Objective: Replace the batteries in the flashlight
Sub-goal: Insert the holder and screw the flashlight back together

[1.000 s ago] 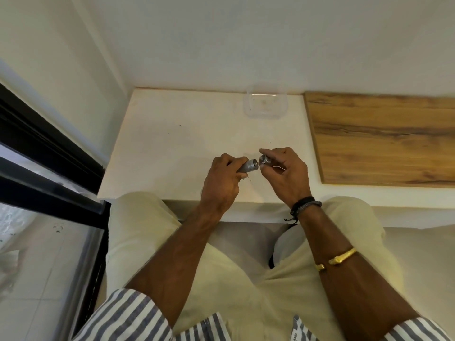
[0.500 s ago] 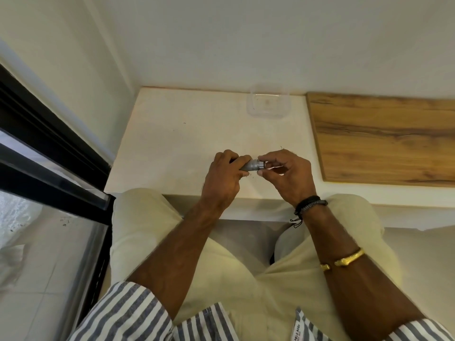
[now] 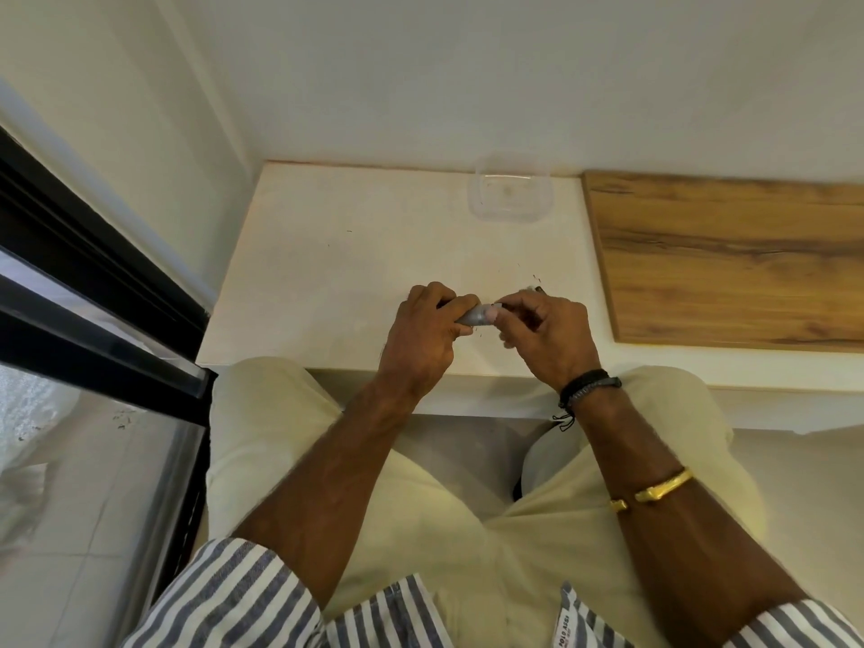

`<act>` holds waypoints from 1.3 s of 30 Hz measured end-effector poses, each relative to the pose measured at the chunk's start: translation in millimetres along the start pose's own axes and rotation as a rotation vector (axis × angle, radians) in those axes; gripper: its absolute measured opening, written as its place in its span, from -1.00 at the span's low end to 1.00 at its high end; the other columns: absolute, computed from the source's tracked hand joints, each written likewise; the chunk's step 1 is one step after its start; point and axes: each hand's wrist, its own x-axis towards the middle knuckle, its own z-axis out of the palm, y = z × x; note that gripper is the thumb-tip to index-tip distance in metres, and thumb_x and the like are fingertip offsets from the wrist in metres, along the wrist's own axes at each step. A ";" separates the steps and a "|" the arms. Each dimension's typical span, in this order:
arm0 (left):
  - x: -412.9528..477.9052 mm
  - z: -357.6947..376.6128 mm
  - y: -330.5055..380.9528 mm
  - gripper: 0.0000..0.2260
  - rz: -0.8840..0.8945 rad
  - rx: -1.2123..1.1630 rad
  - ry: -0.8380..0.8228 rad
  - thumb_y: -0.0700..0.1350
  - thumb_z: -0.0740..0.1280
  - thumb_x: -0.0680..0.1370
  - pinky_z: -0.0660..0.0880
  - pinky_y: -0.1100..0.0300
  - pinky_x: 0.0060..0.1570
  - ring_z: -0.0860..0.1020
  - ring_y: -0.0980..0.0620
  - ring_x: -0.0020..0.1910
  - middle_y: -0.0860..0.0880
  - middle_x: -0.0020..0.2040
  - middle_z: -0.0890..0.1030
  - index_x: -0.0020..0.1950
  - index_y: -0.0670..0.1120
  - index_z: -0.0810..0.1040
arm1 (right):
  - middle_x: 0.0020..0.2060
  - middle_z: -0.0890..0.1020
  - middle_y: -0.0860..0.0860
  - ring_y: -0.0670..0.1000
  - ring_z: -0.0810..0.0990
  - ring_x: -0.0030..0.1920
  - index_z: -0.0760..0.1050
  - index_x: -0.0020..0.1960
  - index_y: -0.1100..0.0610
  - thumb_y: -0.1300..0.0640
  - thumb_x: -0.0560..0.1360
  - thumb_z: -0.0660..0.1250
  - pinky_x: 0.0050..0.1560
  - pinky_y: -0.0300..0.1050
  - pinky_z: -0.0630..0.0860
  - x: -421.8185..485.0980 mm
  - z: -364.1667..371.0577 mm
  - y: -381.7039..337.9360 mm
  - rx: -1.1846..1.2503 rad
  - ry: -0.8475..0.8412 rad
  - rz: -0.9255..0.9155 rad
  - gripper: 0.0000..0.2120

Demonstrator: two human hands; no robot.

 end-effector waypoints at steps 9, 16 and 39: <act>-1.3 -0.4 8.0 -0.70 0.045 -0.029 -0.001 -0.21 0.36 0.57 0.45 0.09 0.00 0.44 -0.09 0.06 -0.12 0.10 0.55 0.31 -0.07 0.54 | -0.48 0.60 -0.06 0.11 0.67 -0.28 0.57 -0.41 0.04 -0.33 0.63 0.00 -0.09 0.11 0.63 -0.3 6.0 -10.3 -0.215 0.027 0.245 -0.32; 1.4 1.7 4.1 -0.66 -0.091 -0.043 0.019 -0.20 0.40 0.55 0.51 0.05 0.02 0.46 -0.11 0.08 -0.13 0.11 0.55 0.33 -0.09 0.54 | 0.07 0.70 0.04 -0.04 0.75 -0.18 0.56 0.28 0.01 -0.01 0.56 0.43 -0.11 -0.13 0.70 1.2 -0.7 -1.5 0.197 -0.061 0.136 -0.69; -1.6 3.5 2.3 -0.65 -0.108 -0.027 -0.013 -0.24 0.39 0.55 0.52 0.03 0.05 0.44 -0.11 0.09 -0.13 0.12 0.54 0.33 -0.07 0.54 | 0.02 0.71 -0.07 -0.12 0.72 -0.22 0.63 0.20 0.00 0.17 0.52 0.48 -0.12 -0.14 0.70 2.5 3.8 4.4 0.112 -0.061 0.051 -0.73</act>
